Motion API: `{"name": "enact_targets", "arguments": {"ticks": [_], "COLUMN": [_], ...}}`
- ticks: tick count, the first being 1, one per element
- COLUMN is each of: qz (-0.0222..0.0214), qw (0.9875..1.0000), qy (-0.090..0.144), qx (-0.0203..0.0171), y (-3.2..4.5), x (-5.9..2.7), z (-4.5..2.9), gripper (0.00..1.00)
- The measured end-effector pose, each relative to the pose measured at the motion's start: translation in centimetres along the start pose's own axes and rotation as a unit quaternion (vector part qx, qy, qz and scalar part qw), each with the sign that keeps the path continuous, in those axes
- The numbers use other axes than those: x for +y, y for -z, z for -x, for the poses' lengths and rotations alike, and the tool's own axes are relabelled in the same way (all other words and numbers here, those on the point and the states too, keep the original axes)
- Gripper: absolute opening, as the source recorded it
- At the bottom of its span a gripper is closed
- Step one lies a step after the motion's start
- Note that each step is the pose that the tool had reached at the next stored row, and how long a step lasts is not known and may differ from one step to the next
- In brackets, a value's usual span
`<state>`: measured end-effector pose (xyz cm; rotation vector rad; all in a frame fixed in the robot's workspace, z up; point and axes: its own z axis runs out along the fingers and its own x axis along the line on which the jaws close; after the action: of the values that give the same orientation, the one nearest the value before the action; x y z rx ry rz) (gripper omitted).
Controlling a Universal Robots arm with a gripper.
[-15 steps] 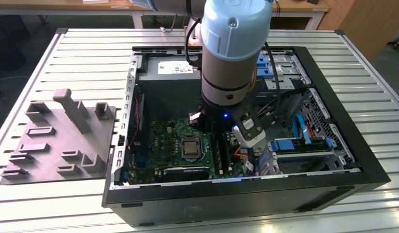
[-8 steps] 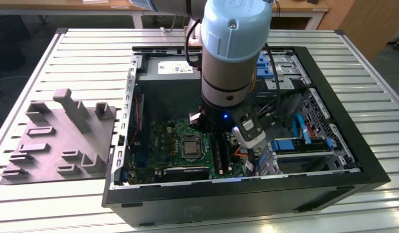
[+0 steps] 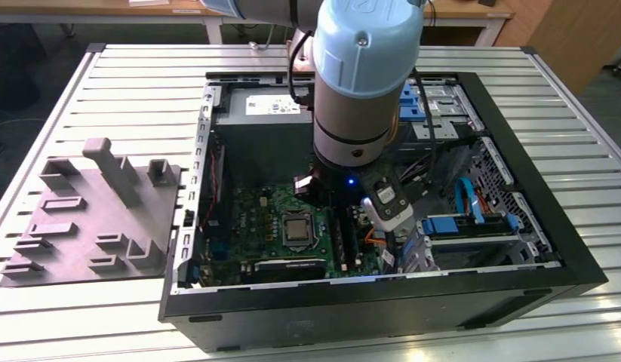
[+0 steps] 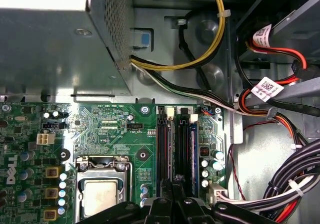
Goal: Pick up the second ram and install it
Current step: 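Insert the second ram into the second slot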
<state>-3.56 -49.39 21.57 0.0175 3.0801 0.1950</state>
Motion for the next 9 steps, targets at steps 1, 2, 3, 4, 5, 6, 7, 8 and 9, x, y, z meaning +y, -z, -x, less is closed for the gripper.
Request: {"name": "enact_targets", "arguments": {"ticks": [1, 2, 3, 4, 5, 6, 7, 8, 9], "qz": [0.0000, 0.0000, 0.0001, 0.0003, 0.0001, 0.0001, 0.0000, 0.0000, -0.0001], "qw": [1.0000, 1.0000, 1.0000, 1.0000, 1.0000, 1.0000, 1.0000, 1.0000, 1.0000], "qy": [0.000, 0.000, 0.000, 0.000, 0.000, 0.000, 0.000, 0.000, 0.000], "qx": [0.0000, 0.0000, 0.0000, -0.0001, 0.0000, 0.0000, 0.0000, 0.0000, 0.0000], "y": [0.00, 0.00, -0.03, -0.09, -0.11, -0.12, -0.12, -0.12, -0.13], "x": [0.00, 0.00, 0.00, -0.02, -0.03, -0.03, -0.03, -0.03, -0.04], "z": [0.00, 0.00, 0.00, 0.00, -0.01, 0.00, 0.00, 0.00, 0.00], "gripper": [0.12, 0.12, 0.12, 0.12, 0.12, 0.12, 0.12, 0.12, 0.12]}}
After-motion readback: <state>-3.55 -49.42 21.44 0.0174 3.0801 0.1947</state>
